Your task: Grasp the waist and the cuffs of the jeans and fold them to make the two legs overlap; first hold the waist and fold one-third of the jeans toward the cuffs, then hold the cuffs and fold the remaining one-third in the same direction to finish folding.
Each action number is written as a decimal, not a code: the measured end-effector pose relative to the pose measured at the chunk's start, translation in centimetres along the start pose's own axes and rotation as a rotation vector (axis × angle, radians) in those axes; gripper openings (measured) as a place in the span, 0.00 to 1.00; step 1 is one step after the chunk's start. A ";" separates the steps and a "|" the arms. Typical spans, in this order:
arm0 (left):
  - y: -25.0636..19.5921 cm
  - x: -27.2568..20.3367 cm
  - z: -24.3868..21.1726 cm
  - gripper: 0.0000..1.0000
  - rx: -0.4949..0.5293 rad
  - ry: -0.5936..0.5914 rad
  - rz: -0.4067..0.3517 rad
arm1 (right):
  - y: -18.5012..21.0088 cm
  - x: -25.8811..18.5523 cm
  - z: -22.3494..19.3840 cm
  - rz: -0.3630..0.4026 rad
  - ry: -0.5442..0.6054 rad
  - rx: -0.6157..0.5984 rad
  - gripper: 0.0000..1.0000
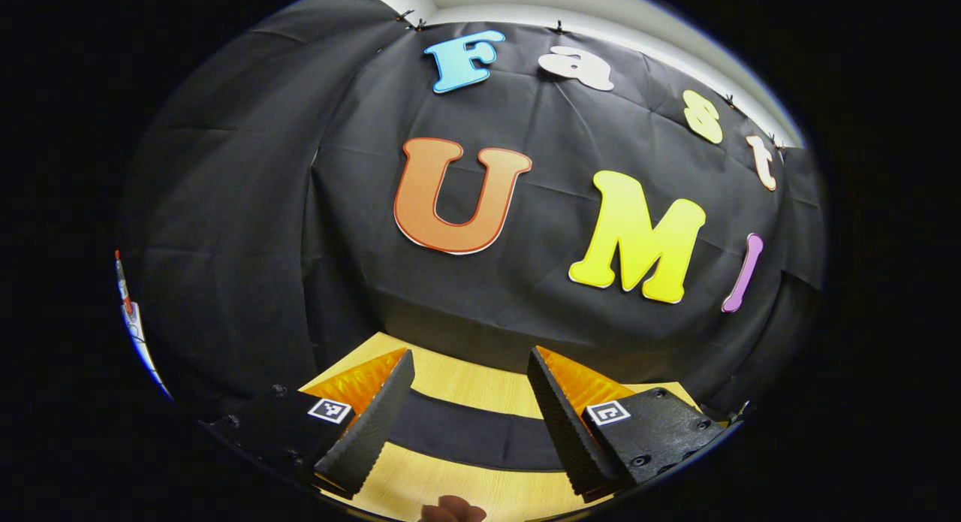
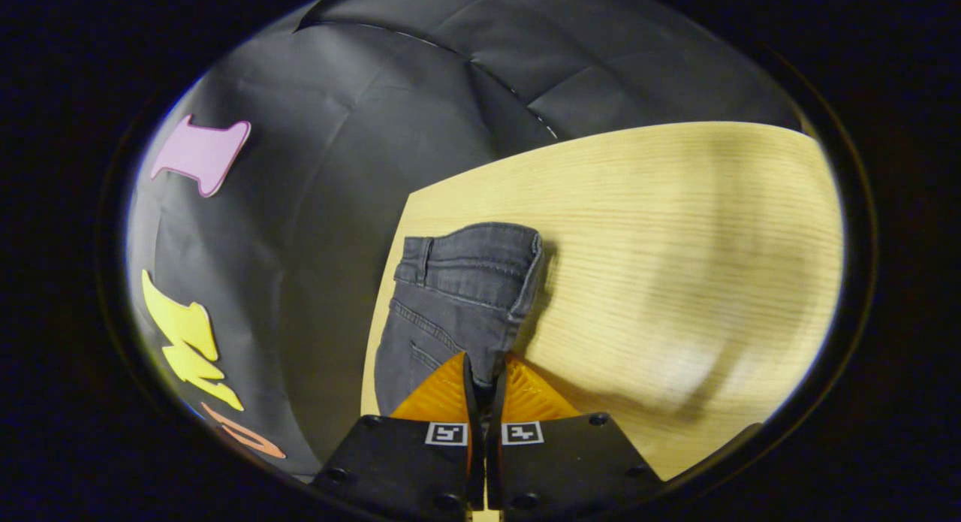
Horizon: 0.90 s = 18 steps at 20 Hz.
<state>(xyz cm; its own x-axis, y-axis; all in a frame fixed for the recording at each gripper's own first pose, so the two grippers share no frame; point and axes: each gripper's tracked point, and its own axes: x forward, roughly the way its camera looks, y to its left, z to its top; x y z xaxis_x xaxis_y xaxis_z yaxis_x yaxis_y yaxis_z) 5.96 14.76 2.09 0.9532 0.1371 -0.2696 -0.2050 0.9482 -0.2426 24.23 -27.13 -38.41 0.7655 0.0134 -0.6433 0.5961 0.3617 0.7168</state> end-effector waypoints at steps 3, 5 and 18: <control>0.5 -0.7 -0.1 0.98 -0.018 0.019 0.002 | 1.3 -0.6 0.1 0.007 -0.021 -0.057 0.00; 1.0 -1.0 -0.3 0.98 -0.014 0.022 0.006 | 3.1 -1.6 0.0 0.008 -0.047 -0.170 0.02; 2.4 -1.7 -1.7 0.98 -0.022 0.036 -0.002 | 20.1 -13.1 -6.5 0.238 -0.219 -0.966 0.02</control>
<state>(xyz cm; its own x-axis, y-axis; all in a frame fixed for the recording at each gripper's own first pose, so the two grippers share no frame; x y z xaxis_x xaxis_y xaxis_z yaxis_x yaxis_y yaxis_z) 3.43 16.34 0.35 0.9451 0.1244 -0.3022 -0.2082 0.9420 -0.2633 24.55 -13.96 -17.32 0.9240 0.0474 -0.3794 0.0462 0.9712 0.2337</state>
